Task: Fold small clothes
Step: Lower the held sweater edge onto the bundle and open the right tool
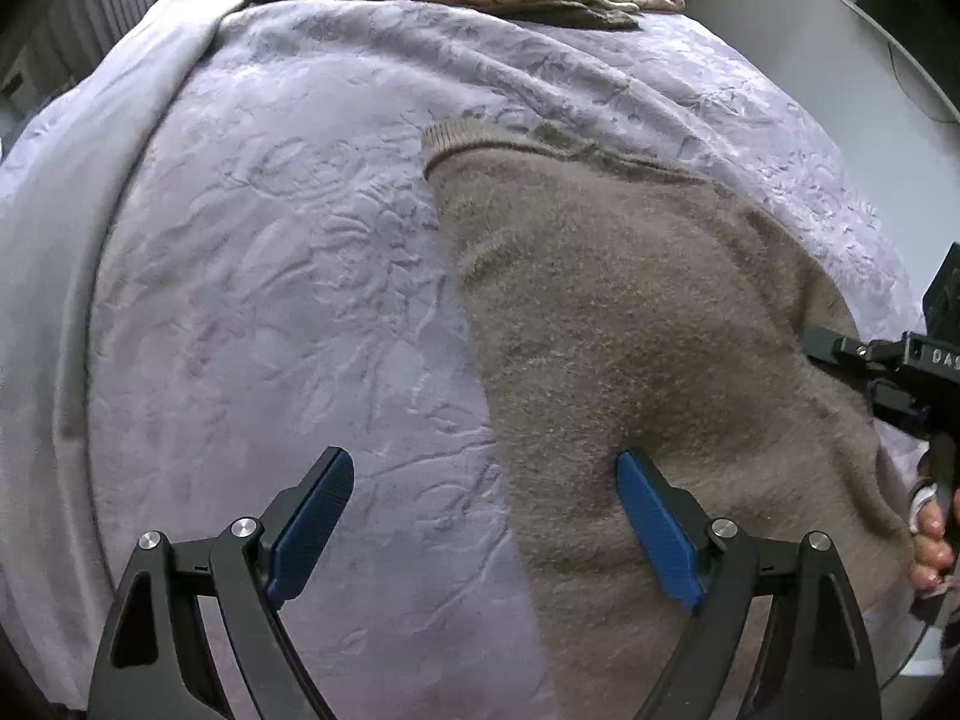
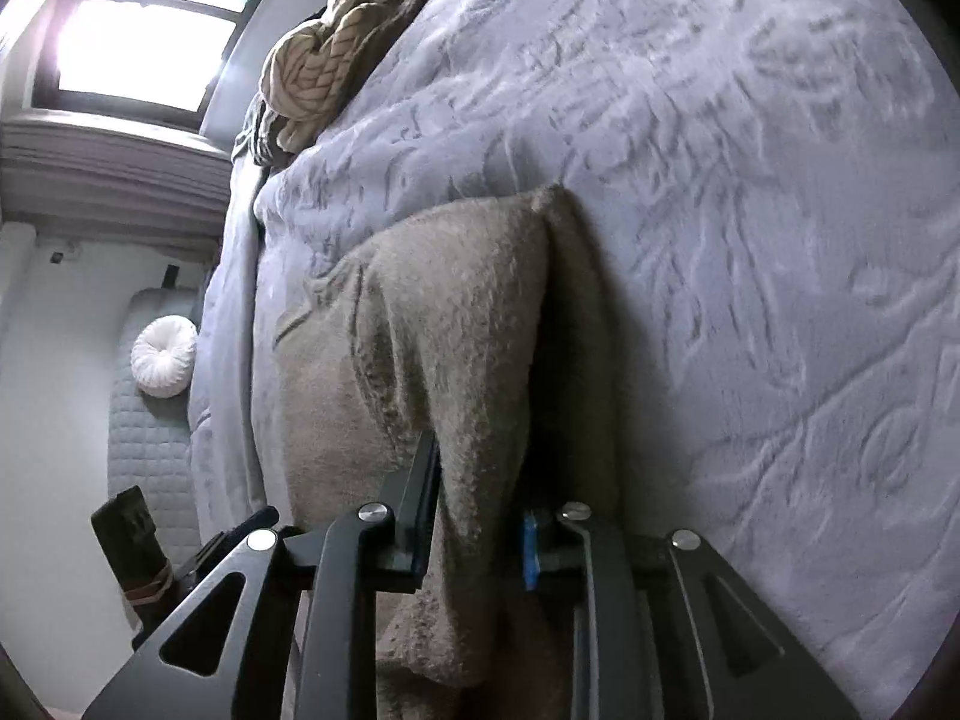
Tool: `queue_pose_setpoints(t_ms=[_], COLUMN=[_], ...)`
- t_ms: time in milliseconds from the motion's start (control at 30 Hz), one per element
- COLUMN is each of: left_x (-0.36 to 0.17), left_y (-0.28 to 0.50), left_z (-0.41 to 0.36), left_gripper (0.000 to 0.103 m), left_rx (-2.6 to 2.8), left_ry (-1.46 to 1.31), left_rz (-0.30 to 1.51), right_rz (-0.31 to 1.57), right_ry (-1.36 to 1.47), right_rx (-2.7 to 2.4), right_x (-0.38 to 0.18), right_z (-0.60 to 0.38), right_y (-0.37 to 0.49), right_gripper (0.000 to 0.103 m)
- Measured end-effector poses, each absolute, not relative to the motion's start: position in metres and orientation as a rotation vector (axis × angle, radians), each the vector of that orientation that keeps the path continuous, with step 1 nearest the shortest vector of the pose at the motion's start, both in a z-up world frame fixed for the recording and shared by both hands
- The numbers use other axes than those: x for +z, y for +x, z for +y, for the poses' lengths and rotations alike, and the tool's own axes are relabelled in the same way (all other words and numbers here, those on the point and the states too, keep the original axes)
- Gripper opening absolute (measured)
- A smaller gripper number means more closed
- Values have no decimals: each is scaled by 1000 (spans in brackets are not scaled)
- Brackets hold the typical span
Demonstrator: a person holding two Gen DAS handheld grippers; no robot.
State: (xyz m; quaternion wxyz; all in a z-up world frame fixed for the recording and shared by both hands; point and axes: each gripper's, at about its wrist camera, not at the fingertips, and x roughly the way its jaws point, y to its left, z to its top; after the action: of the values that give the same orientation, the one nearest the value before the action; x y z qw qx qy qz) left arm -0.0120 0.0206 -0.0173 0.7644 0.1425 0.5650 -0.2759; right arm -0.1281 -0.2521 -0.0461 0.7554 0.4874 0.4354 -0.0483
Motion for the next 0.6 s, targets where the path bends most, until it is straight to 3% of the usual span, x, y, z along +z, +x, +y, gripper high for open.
queue_pose_setpoints(t_ms=[67,100,267,400,467,533,600], left_x=[-11,-9,-16,-31,-32,-31,-30], left_y=[-8,-5,-2,-6,-4,-3,-1], left_z=[23,24,24,25,31,37,44], left_gripper=[90,90,90,90,98,98,98], left_rx=[-582,-578,-555,-541,-527,-515,-507], left_ry=[305,298,306,321,305,316,327], left_rz=[1207,1202,1210,1233,1243,1237,1241], right_rz=[920,908,949,987,942,942,964], right_ry=[1076,1055,798,941,1053,1063,1035], right_rx=[-110,-128,-250,-286,-297,-321,-341], right_x=[-43,-38,-19,-49,-51,-44,-34], right_z=[-257,-257,-236,-254,-264,-265,-262], right_y=[-127,-126,-119,-134,-149,-161,-168], right_gripper=[26,19,17,20,20,21,33])
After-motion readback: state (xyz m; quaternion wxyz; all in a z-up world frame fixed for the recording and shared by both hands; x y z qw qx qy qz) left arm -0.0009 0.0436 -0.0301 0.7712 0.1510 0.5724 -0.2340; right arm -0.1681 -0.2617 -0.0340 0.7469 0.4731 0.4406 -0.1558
